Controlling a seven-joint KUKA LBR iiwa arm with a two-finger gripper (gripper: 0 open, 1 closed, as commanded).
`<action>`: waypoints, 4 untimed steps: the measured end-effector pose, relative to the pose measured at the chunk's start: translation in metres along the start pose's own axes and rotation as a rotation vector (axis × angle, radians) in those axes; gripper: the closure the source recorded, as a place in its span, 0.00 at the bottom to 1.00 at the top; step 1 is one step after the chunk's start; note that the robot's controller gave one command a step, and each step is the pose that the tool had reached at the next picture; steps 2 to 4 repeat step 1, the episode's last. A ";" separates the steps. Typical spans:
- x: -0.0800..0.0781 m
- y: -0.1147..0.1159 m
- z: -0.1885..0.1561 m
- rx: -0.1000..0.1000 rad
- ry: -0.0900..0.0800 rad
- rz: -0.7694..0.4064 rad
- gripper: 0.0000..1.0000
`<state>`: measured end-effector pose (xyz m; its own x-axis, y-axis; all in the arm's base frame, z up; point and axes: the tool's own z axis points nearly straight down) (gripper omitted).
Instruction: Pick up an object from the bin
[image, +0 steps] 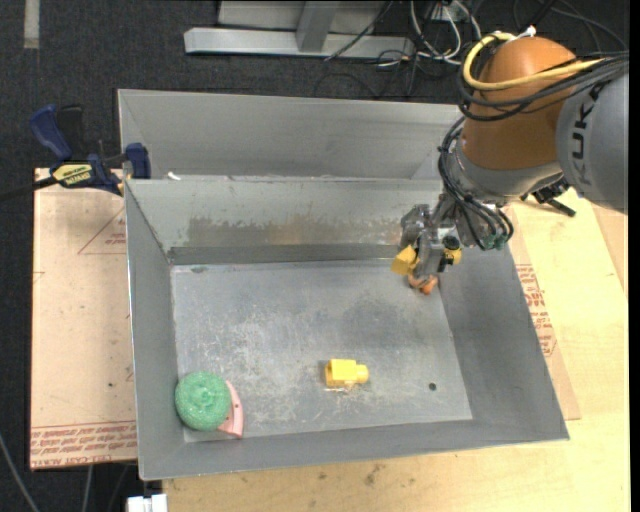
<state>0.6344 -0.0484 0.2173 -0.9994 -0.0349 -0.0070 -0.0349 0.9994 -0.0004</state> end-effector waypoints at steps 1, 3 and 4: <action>0.001 0.000 0.001 0.000 0.002 0.000 1.00; 0.001 0.000 0.001 0.000 0.002 0.000 1.00; 0.001 0.000 0.001 0.000 0.002 0.000 1.00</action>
Offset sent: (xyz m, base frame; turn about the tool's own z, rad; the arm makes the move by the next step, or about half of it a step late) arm -0.0233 -0.0036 0.0629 -0.1134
